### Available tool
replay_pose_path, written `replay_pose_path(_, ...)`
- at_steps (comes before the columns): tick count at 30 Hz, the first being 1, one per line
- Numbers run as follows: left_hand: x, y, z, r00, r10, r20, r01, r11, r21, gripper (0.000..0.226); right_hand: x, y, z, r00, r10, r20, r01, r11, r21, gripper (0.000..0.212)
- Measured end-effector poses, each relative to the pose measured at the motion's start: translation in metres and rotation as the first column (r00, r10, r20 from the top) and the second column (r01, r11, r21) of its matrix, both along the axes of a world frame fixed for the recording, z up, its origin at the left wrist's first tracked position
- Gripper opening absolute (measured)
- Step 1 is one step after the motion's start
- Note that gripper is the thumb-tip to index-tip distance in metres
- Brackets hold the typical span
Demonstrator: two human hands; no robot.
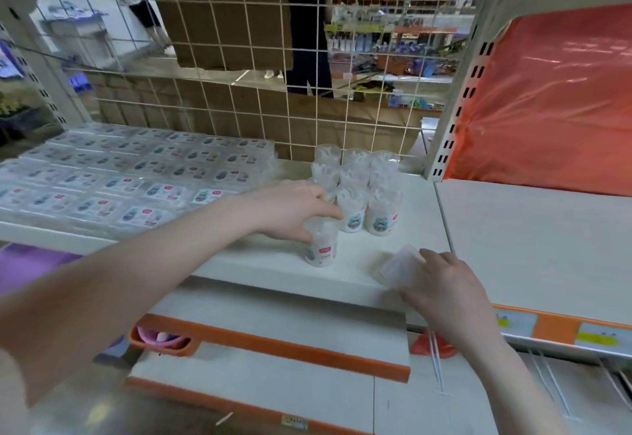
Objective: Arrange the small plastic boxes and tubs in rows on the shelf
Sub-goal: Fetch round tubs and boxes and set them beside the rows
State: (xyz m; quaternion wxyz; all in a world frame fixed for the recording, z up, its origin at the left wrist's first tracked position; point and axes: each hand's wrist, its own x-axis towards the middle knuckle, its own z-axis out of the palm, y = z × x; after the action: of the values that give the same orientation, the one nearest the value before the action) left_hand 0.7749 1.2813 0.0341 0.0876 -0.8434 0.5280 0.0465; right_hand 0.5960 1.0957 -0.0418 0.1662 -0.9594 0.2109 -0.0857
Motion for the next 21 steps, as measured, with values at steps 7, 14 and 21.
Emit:
replay_pose_path(7,0.005,-0.003,-0.003,0.972,0.036,0.232,-0.031,0.999,-0.026,0.054,0.004,0.012,0.001,0.998,-0.053,0.046,0.052,0.998,0.023,0.024)
replay_pose_path(14,0.008,-0.006,-0.005,0.954,0.034,0.297,-0.008,0.996,-0.086,0.053,0.013,0.017,-0.001,0.998,-0.048,0.045,0.046,0.999,0.029,0.024)
replay_pose_path(21,0.007,-0.005,-0.007,0.981,0.038,0.192,-0.017,0.994,-0.110,0.052,0.017,0.019,-0.002,0.997,-0.076,0.011,0.075,0.997,0.026,0.031)
